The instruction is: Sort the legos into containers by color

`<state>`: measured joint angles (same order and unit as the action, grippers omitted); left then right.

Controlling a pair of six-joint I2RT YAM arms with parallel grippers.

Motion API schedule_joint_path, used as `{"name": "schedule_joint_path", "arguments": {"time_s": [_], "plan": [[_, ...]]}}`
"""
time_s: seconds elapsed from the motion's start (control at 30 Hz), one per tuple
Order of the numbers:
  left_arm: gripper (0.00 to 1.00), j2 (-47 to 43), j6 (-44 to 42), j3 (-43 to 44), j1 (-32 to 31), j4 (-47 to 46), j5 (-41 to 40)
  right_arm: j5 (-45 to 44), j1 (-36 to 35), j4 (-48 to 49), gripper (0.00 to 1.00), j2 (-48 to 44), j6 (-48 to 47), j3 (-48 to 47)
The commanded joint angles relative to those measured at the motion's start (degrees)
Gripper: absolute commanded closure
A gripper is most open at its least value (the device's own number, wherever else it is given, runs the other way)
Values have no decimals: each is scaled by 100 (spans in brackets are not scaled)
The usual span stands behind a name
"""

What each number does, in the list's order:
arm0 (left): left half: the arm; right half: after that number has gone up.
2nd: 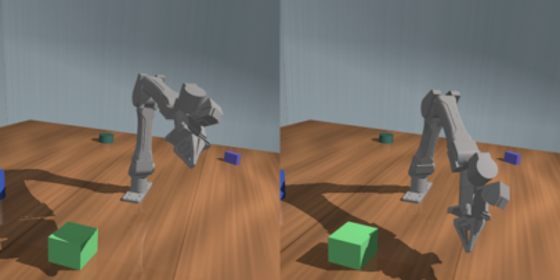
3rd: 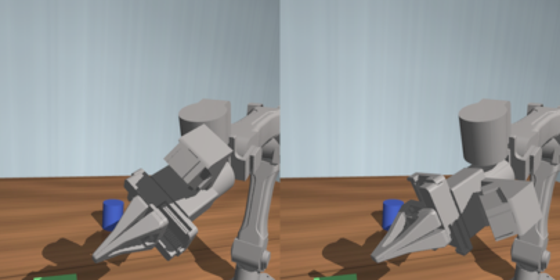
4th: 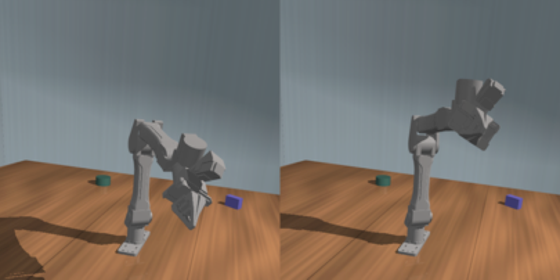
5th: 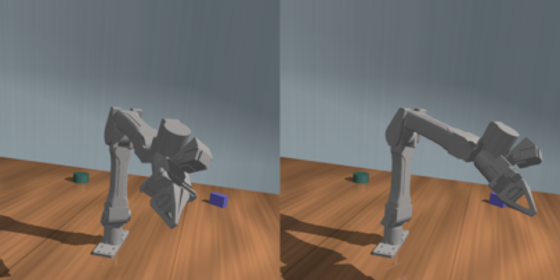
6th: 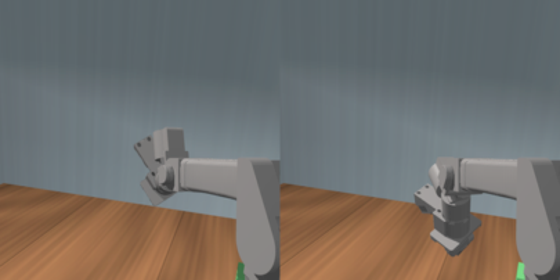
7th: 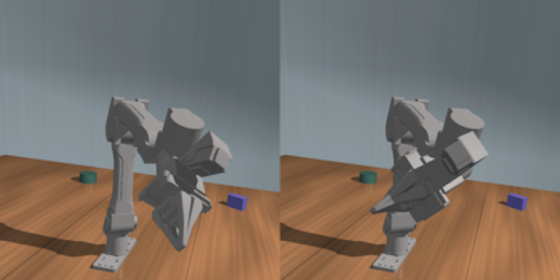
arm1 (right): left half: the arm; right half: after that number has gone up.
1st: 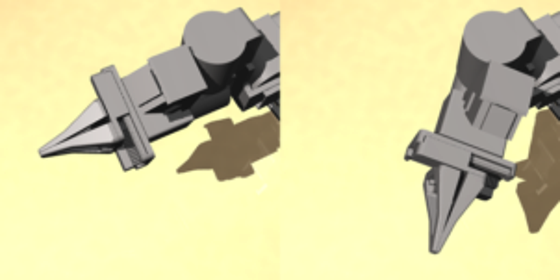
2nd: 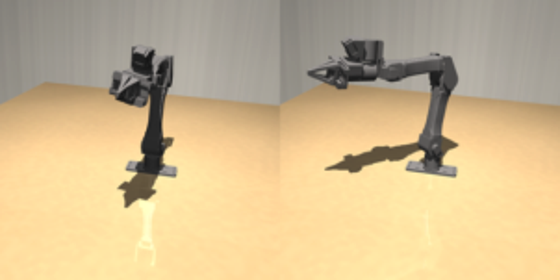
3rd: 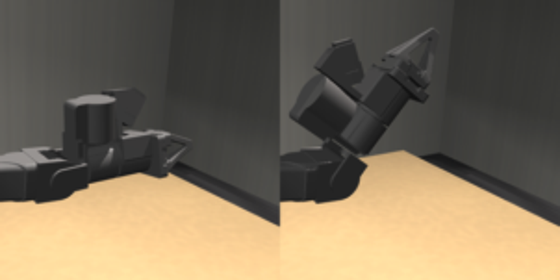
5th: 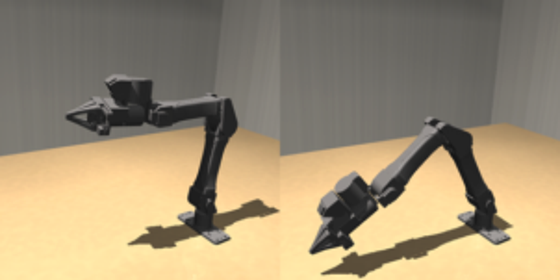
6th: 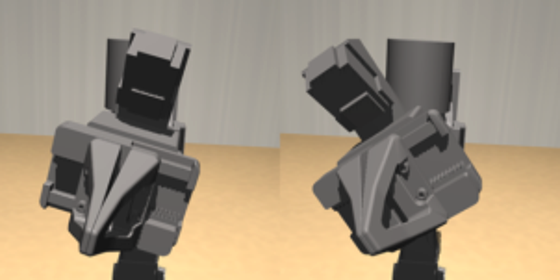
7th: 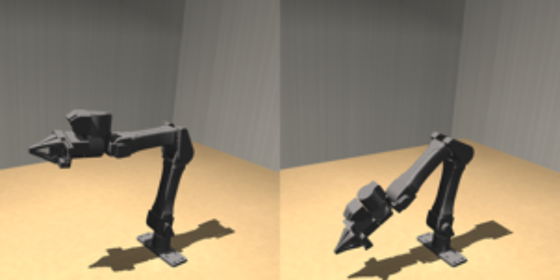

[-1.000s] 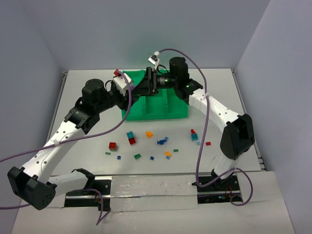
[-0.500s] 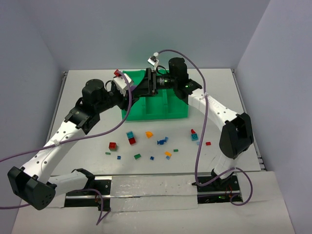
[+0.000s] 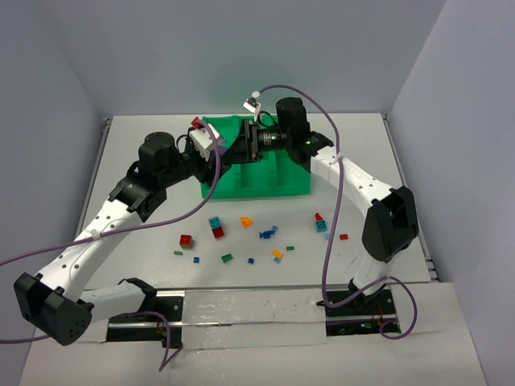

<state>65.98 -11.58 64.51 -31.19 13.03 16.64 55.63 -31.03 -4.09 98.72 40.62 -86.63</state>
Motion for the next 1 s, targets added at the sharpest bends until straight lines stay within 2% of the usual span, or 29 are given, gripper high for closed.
{"name": "schedule_joint_path", "arguments": {"time_s": [0.0,0.03,0.1,0.13,0.17,0.23,0.33,0.37,0.4,0.5,0.57,0.63,0.8,0.97], "plan": [[9,-94,69,114,40,-122,26,111,179,-118,100,-200,-369,-103],[2,-128,107,119,69,-47,150,124,229,-118,100,-212,-414,-78],[1,-259,313,184,374,216,655,141,464,-171,100,-256,-668,-21],[1,-262,316,186,381,297,903,142,470,-206,100,-274,-749,6],[1,-340,446,265,669,377,1163,151,679,-233,100,-274,-812,24],[1,-384,628,422,1185,586,2051,266,955,-330,100,-292,-1082,84],[1,-139,997,788,1922,887,3575,577,1072,-754,100,-356,-1996,62],[2,-14,1084,895,1984,969,3721,657,1073,-887,100,-381,-2092,52],[3,214,1434,1045,2121,1010,4201,794,1041,-970,100,-440,-2397,56],[8,598,2173,1121,2212,605,5160,1069,942,-1273,100,-547,-3110,37],[9,736,3002,898,2190,-234,5355,1174,856,-1525,100,-592,-3451,-72],[9,796,3261,790,2154,-545,5341,1212,764,-1756,100,-608,-3735,-143],[10,1101,2538,977,1705,137,5050,1222,459,-2096,100,-711,-4230,-270],[11,1123,2233,888,1415,229,5034,1248,262,-2184,100,-757,-4370,-358]]}}
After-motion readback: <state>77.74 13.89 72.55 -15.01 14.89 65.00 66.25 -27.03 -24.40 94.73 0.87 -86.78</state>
